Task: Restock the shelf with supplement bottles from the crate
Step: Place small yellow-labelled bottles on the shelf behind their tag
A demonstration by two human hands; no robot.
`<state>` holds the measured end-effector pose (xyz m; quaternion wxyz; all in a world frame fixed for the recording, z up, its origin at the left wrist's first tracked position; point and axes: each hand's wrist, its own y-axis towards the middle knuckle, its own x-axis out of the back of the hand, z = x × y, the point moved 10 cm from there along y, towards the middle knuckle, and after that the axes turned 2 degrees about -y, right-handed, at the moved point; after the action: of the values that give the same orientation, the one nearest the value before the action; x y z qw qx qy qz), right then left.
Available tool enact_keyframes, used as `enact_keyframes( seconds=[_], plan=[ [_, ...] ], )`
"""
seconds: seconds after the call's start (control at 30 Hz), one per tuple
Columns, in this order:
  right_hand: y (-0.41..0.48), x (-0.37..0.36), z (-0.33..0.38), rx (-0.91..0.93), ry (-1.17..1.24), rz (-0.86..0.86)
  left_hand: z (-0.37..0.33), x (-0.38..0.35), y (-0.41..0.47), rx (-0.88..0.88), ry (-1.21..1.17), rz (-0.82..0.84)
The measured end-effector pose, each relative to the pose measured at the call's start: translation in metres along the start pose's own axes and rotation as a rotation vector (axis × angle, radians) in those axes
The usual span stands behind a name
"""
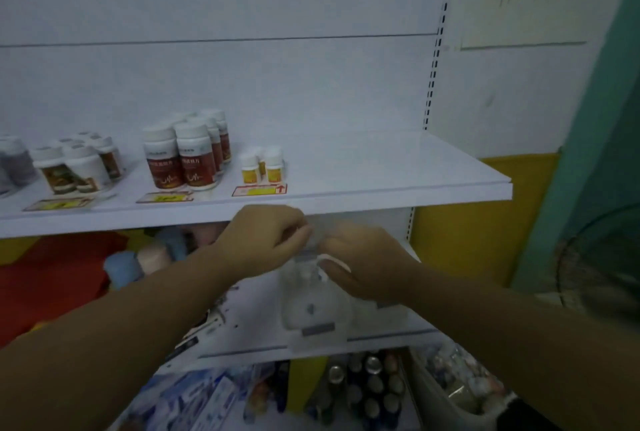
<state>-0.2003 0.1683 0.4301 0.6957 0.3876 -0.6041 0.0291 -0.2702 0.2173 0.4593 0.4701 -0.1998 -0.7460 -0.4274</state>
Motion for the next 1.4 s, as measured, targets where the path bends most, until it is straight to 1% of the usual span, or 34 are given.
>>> enact_keyframes(
  seconds=[0.03, 0.1, 0.2, 0.3, 0.4, 0.47, 0.57, 0.63, 0.73, 0.77, 0.87, 0.93, 1.0, 1.1, 1.2, 1.23, 1.3, 1.37, 1.4],
  plan=[
    [-0.008, -0.017, 0.002, 0.019, -0.004, 0.063, 0.009, -0.018, -0.01, 0.04, 0.004, 0.059],
    [-0.019, -0.051, -0.007, -0.037, 0.025, 0.179, 0.038, -0.05, -0.023, 0.147, -0.005, 0.133],
    [-0.033, -0.098, -0.043, -0.262, 0.126, 0.208, 0.092, -0.095, -0.042, 0.358, -0.097, 0.2],
    [-0.05, -0.152, -0.074, -0.435, 0.233, 0.256, 0.134, -0.137, -0.058, 0.457, -0.16, 0.19],
    [-0.056, -0.208, -0.098, -0.526, 0.28, 0.303, 0.168, -0.175, -0.062, 0.493, -0.221, 0.122],
    [-0.051, -0.245, -0.112, -0.561, 0.263, 0.356, 0.188, -0.202, -0.056, 0.503, -0.24, 0.118],
    [-0.04, -0.298, -0.132, -0.616, 0.207, 0.513, 0.212, -0.25, -0.036, 0.498, -0.304, 0.182],
    [-0.028, -0.322, -0.148, -0.613, 0.098, 0.59, 0.228, -0.28, -0.02, 0.533, -0.316, 0.236],
    [-0.006, -0.339, -0.17, -0.574, -0.149, 0.617, 0.256, -0.313, -0.005, 0.678, -0.272, 0.268],
    [0.001, -0.343, -0.175, -0.561, -0.224, 0.613, 0.262, -0.324, 0.0, 0.699, -0.238, 0.282],
    [0.017, -0.358, -0.188, -0.556, -0.373, 0.636, 0.264, -0.351, 0.018, 0.693, -0.141, 0.345],
    [0.023, -0.37, -0.191, -0.543, -0.438, 0.656, 0.269, -0.359, 0.025, 0.701, -0.061, 0.331],
    [0.029, -0.378, -0.192, -0.528, -0.482, 0.64, 0.276, -0.364, 0.026, 0.717, -0.016, 0.308],
    [0.033, -0.381, -0.197, -0.565, -0.459, 0.572, 0.281, -0.371, 0.023, 0.719, -0.062, 0.285],
    [0.034, -0.379, -0.198, -0.587, -0.421, 0.598, 0.276, -0.361, 0.028, 0.697, -0.138, 0.259],
    [0.033, -0.374, -0.196, -0.608, -0.386, 0.593, 0.272, -0.35, 0.029, 0.687, -0.161, 0.24],
    [0.027, -0.349, -0.192, -0.683, -0.272, 0.519, 0.262, -0.32, 0.022, 0.68, -0.232, 0.179],
    [0.013, -0.317, -0.182, -0.742, -0.082, 0.447, 0.243, -0.285, 0.004, 0.685, -0.41, 0.11],
    [0.003, -0.301, -0.172, -0.769, 0.063, 0.426, 0.23, -0.269, -0.008, 0.688, -0.528, 0.093]
  ],
)
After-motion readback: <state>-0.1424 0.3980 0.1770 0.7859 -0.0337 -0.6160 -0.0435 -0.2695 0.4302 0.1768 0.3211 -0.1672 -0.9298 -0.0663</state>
